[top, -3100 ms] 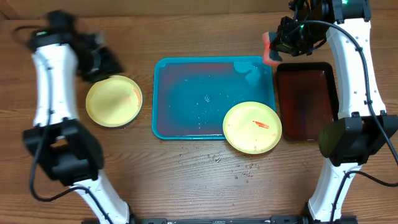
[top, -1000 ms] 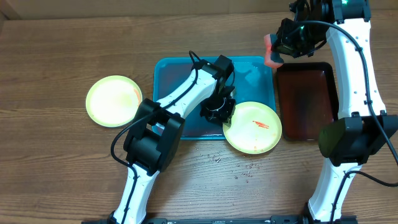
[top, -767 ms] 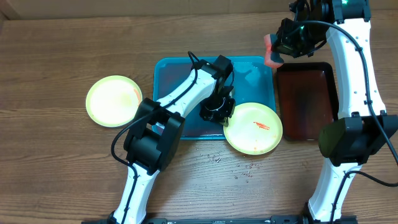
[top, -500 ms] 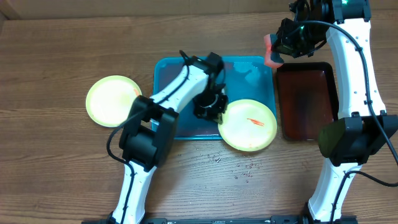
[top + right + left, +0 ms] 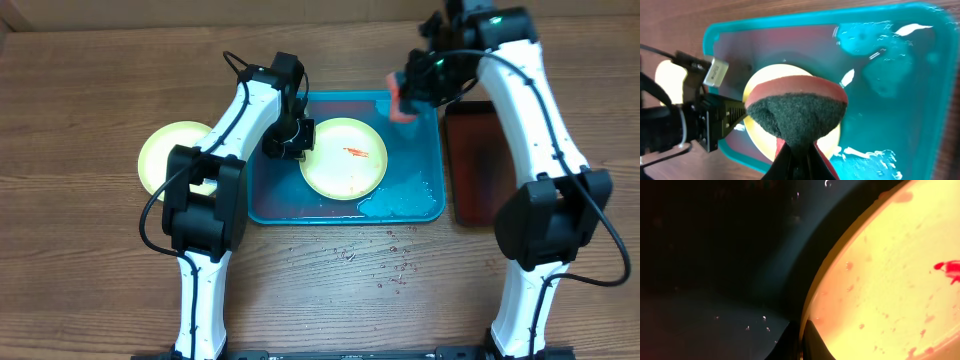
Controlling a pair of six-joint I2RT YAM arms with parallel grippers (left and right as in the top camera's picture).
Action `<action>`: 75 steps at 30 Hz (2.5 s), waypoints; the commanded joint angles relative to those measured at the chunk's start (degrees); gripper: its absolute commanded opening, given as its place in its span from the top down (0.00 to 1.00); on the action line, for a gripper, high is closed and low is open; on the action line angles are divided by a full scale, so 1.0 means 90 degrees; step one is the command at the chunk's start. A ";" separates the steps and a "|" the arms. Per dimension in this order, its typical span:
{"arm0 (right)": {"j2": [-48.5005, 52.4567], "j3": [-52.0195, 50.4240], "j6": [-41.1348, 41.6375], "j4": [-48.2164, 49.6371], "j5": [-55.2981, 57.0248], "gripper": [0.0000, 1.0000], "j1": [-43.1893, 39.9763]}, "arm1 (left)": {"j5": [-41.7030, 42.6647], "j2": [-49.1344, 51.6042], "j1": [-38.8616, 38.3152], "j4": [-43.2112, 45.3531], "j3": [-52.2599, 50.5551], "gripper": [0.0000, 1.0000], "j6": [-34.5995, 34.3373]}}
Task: Clean dirty plates on tray and stack at the side
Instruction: 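Lower the sponge onto the gripped yellow plate with the right gripper, then scrub the yellow plate with the sponge while the left gripper holds it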
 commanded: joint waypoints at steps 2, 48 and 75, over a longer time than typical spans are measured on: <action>0.0002 -0.0709 -0.0002 0.0551 -0.0017 0.96 0.0401 | -0.0177 0.0068 -0.0058 -0.0015 0.0121 0.96 0.0143; 0.0019 -0.3521 0.1052 0.3067 -0.0420 0.96 0.1447 | 0.2001 0.0085 0.0114 -0.0306 0.0119 0.96 0.0801; 0.0287 -0.2528 0.1049 0.2057 0.2028 0.96 0.1302 | 0.0143 0.0085 0.0163 -0.0260 0.0119 0.96 0.0406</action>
